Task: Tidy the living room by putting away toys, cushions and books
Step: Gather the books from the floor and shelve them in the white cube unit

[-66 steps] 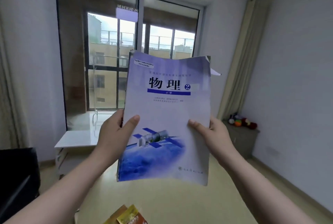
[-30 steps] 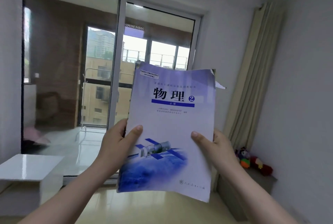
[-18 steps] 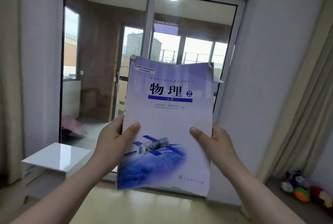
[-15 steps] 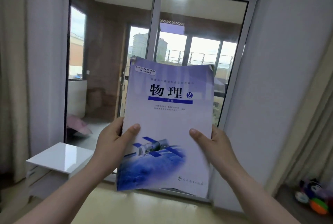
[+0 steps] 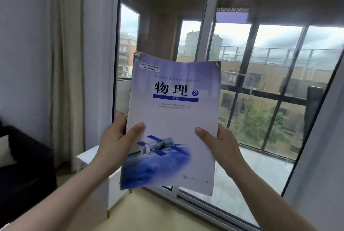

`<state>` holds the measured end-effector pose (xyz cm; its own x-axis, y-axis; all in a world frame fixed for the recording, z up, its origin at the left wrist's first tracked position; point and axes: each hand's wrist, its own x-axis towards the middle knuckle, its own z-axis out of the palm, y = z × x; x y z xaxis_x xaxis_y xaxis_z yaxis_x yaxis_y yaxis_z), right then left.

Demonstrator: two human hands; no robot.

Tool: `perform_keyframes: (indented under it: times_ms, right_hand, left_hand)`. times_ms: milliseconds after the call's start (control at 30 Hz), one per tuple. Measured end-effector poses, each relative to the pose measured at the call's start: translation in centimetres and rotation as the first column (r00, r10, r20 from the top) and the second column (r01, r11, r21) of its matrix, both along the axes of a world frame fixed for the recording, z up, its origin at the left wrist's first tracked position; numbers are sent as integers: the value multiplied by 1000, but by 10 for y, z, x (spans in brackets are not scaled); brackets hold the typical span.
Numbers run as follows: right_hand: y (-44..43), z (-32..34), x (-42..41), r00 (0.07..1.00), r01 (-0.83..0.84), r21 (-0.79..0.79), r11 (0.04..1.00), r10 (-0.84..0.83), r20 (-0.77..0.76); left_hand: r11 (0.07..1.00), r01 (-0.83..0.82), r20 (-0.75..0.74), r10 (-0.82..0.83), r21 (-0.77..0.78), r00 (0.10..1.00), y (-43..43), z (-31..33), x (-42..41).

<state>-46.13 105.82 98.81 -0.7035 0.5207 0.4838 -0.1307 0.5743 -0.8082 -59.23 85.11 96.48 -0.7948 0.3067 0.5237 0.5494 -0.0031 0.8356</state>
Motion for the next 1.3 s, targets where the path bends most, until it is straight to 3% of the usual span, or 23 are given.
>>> perform_keyframes:
  times_ms: [200, 533, 867, 1000, 1300]
  right_hand:
    - [65, -17, -109, 985, -169, -28, 985, 169, 22]
    - [104, -57, -314, 886, -440, -96, 893, 449, 116]
    - [64, -99, -514, 784, -584, -158, 796, 604, 143]
    - [58, -114, -579, 778, -578, -190, 793, 606, 165]
    - [56, -166, -755, 667, -670, -258, 696, 717, 203]
  left_hand:
    - [983, -179, 50, 180, -34, 982, 45, -14, -66]
    - [834, -528, 71, 543, -164, 837, 68, -48, -194]
    - [757, -627, 178, 653, -183, 736, 32, -88, -357]
    - [726, -654, 169, 687, -213, 707, 28, -97, -407]
    - [622, -736, 173, 783, -268, 598, 40, -135, -541]
